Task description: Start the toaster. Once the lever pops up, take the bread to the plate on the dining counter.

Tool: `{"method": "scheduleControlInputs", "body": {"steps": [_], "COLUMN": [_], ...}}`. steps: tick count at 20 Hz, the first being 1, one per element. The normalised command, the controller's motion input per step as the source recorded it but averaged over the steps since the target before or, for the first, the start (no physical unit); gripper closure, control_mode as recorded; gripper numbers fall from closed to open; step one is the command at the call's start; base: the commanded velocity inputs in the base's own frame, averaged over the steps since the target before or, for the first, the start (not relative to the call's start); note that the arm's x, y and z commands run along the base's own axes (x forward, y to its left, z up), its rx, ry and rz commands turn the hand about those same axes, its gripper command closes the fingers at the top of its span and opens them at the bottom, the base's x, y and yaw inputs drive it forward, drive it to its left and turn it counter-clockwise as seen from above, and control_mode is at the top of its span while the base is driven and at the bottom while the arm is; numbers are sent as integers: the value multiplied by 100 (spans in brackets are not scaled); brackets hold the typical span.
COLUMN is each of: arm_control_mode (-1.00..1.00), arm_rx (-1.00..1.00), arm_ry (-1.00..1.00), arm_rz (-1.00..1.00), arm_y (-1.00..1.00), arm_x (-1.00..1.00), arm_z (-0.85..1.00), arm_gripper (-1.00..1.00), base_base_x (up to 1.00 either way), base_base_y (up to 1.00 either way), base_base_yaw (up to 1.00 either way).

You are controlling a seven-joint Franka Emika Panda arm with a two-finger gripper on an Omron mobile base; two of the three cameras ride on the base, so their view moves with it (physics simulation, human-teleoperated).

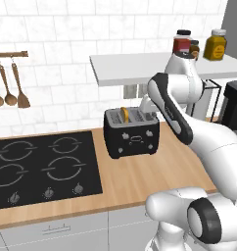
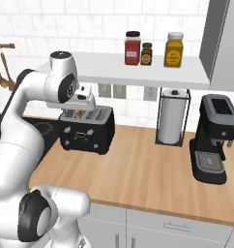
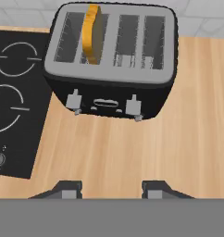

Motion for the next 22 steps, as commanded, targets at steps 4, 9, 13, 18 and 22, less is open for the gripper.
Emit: {"method": "scheduleControlInputs", "body": {"steps": [4, 9, 13, 18, 22], "arm_control_mode": [-100, -100, -100, -100, -100], "arm_rx": [0, 0, 0, 0, 0], "arm_ry": [-4, -6, -3, -5, -2], "arm_rz": [0, 0, 0, 0, 0], "arm_y": [8, 84, 88, 50, 10], "arm_x": [-10, -12, 0, 1, 21], "arm_z": [-5, -13, -7, -3, -28], "arm_gripper": [-100, -100, -100, -100, -100], "base_base_x": [0, 0, 0, 0, 0], "base_base_y": [0, 0, 0, 0, 0], "base_base_yaw": [0, 0, 0, 0, 0]}}
